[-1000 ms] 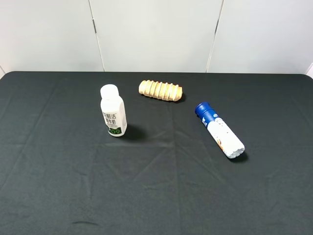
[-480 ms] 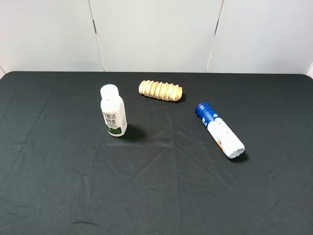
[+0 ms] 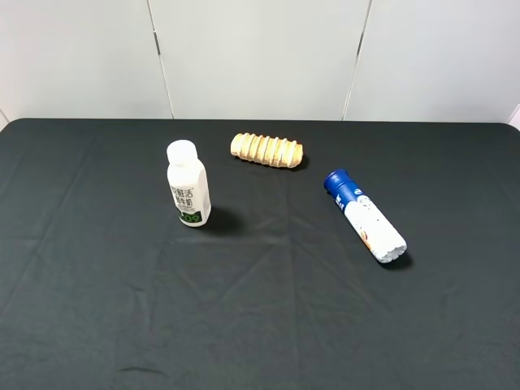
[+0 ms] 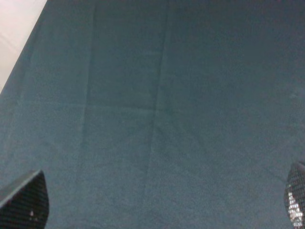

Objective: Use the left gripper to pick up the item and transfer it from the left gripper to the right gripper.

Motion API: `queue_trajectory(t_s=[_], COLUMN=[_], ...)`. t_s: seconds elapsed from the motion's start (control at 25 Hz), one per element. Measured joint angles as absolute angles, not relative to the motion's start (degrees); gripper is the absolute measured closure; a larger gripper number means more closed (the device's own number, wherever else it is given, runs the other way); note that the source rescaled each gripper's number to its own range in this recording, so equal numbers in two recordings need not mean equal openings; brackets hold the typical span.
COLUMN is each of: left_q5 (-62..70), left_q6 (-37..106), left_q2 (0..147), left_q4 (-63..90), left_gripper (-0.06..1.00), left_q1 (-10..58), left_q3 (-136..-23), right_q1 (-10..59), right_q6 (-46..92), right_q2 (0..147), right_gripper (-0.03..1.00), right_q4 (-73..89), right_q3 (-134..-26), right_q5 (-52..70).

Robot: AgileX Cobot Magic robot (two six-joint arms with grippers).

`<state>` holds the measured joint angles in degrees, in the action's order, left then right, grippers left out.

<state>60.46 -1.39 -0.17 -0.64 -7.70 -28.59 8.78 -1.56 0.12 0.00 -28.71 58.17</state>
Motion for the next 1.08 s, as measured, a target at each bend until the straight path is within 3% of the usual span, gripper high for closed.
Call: queue_trajectory(t_s=[0.4,1.08], left_q5=[60.46,60.46], left_q6=[-1.39,-1.39], left_q2=[-0.17,-0.17], left_q4=[-0.64,-0.64], left_gripper=[-0.05,-0.05], left_q1=[-7.7,-7.7], left_q3=[-28.59,-28.59], right_q1=[-3.01,-3.28], right_q6=[-1.56,-1.56], right_q2=[-0.3,-0.3], right_gripper=[-0.03,-0.03], right_q4=[0.6,0.66], right_q3=[-28.71,-28.71], right_q5=[58.18,58.18])
